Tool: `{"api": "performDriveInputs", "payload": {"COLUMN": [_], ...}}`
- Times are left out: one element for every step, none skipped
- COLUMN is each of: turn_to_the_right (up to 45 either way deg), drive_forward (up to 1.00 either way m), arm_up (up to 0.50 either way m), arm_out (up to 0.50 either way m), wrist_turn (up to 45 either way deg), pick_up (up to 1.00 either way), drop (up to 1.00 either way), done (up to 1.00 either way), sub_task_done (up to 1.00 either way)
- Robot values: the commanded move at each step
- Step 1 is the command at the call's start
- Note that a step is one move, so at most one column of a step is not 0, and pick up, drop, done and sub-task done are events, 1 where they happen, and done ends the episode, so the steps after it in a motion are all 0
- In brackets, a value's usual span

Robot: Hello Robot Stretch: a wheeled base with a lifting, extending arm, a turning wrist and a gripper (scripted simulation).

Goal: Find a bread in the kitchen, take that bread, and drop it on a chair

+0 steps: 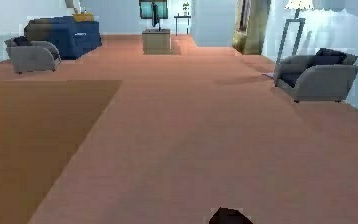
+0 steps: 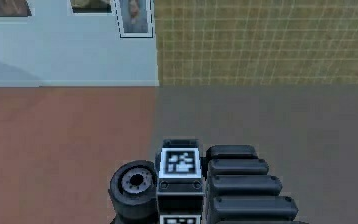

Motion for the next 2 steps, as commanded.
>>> {"api": "performDriveInputs", "payload": {"turn_to_the_right": [-45.0, 0.0], "drive_forward": [0.0, 1.0], "arm_up": [0.0, 0.0], "arm_out": [0.0, 0.0], "wrist_turn": [0.0, 0.0], "pick_up": [0.0, 0.0], "drop": [0.0, 0.0], "done": [0.0, 0.0], "sub_task_done": [0.0, 0.0]}}
